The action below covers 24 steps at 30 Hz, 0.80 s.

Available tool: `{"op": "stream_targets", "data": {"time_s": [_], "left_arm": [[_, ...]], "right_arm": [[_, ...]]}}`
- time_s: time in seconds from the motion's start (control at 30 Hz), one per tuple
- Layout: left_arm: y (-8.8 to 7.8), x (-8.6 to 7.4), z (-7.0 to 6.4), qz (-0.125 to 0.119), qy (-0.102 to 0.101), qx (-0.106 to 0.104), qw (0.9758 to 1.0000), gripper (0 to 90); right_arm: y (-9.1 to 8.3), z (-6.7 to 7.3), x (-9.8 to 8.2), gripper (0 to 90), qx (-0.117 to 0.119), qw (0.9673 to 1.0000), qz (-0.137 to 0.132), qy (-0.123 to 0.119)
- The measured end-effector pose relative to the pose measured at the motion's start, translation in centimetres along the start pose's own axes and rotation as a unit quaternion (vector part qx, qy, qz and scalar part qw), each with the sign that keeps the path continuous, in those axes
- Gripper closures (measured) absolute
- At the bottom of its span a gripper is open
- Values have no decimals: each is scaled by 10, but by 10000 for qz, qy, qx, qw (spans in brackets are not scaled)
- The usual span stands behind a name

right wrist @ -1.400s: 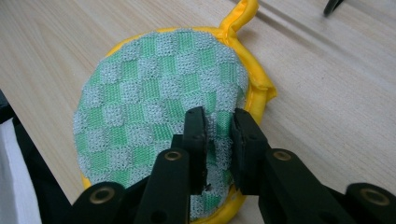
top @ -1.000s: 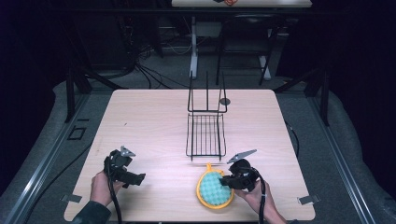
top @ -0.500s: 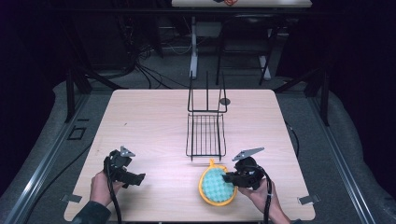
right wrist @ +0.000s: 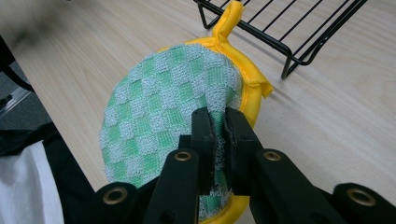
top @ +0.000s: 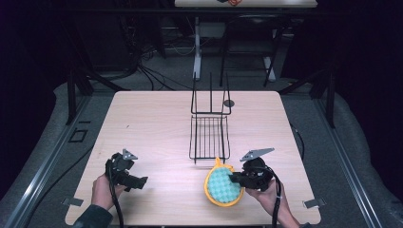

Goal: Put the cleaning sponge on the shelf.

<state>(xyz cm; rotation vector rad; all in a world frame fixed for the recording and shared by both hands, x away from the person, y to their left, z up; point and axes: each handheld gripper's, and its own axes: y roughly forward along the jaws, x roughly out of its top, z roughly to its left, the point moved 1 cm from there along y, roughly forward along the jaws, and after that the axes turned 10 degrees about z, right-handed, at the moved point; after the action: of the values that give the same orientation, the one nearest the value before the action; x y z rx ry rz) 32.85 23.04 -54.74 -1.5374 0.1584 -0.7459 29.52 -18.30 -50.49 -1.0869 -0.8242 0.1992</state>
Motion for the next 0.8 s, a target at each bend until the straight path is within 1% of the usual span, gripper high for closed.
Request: {"op": "stream_targets", "data": {"time_s": [0.07,0.2,0.27,0.37,0.43,0.6,0.7,0.8], "left_arm": [[0,0,0,5,5,19,10000,4],[-1,0,0,-6,8,27,10000,4],[-1,0,0,-9,-6,29,10000,6],[0,1,0,-5,-20,31,10000,6],[0,1,0,6,5,35,10000,6],[1,1,0,-32,-35,63,10000,7],[1,2,0,-9,-9,50,10000,7],[0,3,-1,-20,-22,46,10000,8]], "right_arm": [[-2,0,1,841,-17,10000,-57,27],[-8,0,3,841,-59,9999,-120,3],[-11,-1,5,841,-66,9998,-205,11],[-13,-2,7,841,-68,9996,-255,20],[-16,-3,9,842,-74,9996,-261,32],[-24,-4,12,842,-139,9992,-371,5],[-28,-4,15,843,-135,9990,-425,39],[-30,-5,19,843,-174,9987,-473,-11]]}}
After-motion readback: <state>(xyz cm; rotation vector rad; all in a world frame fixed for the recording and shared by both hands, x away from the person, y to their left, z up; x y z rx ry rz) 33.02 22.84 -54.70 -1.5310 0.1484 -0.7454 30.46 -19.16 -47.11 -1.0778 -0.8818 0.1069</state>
